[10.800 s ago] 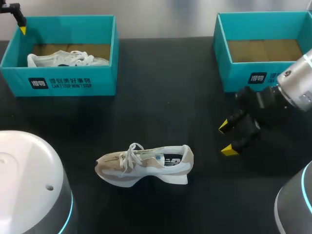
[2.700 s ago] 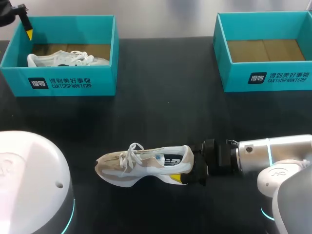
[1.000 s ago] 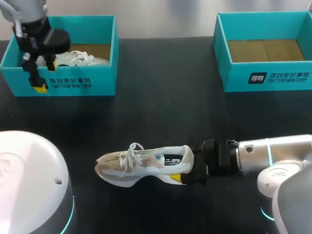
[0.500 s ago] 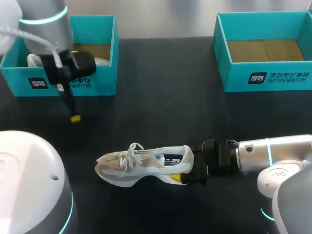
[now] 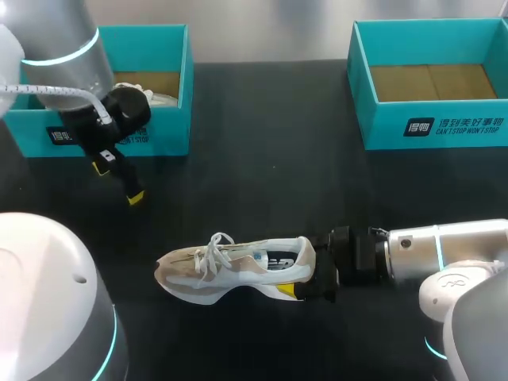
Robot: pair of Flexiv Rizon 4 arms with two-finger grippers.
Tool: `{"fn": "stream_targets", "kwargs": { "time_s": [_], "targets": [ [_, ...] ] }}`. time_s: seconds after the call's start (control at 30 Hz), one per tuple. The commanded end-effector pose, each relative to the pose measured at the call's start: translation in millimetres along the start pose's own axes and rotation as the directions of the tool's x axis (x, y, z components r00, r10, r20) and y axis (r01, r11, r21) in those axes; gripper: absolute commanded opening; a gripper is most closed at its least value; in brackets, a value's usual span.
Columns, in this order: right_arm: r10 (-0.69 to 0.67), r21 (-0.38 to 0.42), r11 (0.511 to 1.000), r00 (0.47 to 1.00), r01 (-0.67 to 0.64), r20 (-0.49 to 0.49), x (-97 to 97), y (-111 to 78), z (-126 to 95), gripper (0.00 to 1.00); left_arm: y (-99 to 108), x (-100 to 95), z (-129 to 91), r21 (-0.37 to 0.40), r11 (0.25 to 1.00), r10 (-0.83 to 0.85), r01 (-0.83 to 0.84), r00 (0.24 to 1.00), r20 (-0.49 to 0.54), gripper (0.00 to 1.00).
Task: Take the shoe out of the shoebox, open the shoe tongue, remove and reinsert the insole, then place the shoe into the shoebox
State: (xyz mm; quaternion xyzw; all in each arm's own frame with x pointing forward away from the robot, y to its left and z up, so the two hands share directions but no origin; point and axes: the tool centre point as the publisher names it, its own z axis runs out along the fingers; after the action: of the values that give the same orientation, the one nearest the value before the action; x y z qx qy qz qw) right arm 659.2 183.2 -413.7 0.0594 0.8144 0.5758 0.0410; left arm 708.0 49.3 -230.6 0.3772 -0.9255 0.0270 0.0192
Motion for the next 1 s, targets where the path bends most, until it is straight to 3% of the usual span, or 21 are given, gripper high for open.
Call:
{"fn": "stream_targets", "kwargs": {
  "time_s": [0.03,0.23,0.4,0.57,0.77,1.0],
  "targets": [
    [0.001,0.005,1.000,1.000,-0.001,-0.001,-0.2,-0.6,2,0.00,-14,34.8,15,-0.008,0.989,-0.144,0.144,0.989,0.039,1.00],
    [0.001,0.005,1.000,1.000,-0.001,-0.001,-0.2,-0.6,2,0.00,-36,84.1,30,-0.004,0.952,-0.303,0.307,0.942,0.145,1.00],
    [0.001,0.005,1.000,1.000,-0.001,-0.001,-0.2,-0.6,2,0.00,-47,107.0,41,-0.012,0.925,-0.373,0.379,0.915,0.152,1.00],
    [0.001,0.005,1.000,1.000,-0.001,-0.001,-0.2,-0.6,2,0.00,-53,119.9,42,0.008,0.905,-0.423,0.426,0.898,0.118,1.00],
    [0.001,0.005,1.000,1.000,-0.001,-0.001,-0.2,-0.6,2,0.00,-66,135.4,45,-0.035,0.869,-0.490,0.494,0.868,0.083,1.00],
    [0.001,0.005,1.000,1.000,-0.001,-0.001,-0.2,-0.6,2,0.00,-66,135.4,45,-0.035,0.869,-0.490,0.494,0.868,0.083,1.00]
  ]
}}
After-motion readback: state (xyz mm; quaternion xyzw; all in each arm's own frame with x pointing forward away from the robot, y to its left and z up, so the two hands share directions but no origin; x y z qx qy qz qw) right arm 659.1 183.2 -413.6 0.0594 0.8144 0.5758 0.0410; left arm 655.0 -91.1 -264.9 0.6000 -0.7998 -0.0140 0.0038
